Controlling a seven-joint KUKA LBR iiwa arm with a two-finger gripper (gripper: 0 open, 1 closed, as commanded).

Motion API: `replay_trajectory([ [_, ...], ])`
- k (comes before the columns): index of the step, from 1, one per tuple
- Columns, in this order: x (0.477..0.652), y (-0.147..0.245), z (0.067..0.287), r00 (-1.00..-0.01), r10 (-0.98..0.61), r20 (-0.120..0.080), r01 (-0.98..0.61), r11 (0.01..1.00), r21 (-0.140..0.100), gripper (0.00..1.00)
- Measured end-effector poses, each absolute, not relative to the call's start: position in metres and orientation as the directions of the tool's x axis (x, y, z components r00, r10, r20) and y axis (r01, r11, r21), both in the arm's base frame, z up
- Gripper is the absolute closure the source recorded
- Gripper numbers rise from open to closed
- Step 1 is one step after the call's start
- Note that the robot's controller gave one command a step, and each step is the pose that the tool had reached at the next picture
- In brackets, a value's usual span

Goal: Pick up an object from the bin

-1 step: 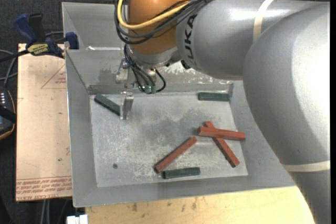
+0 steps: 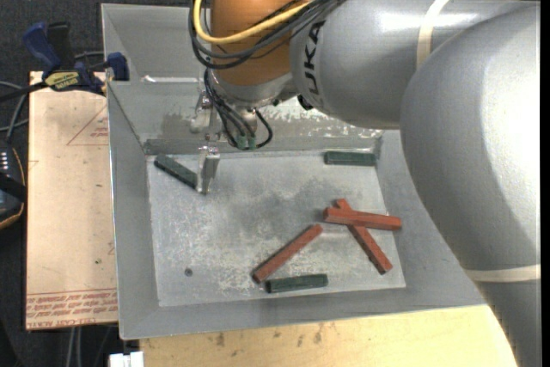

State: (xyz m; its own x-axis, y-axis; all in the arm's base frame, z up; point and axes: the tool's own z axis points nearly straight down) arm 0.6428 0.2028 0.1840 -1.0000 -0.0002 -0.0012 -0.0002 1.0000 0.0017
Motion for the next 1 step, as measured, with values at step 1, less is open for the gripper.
replay_trajectory([
  [1,0.6467,0.1991,0.1089,-0.998,0.070,-0.005,0.070,0.998,0.003,0.00],
])
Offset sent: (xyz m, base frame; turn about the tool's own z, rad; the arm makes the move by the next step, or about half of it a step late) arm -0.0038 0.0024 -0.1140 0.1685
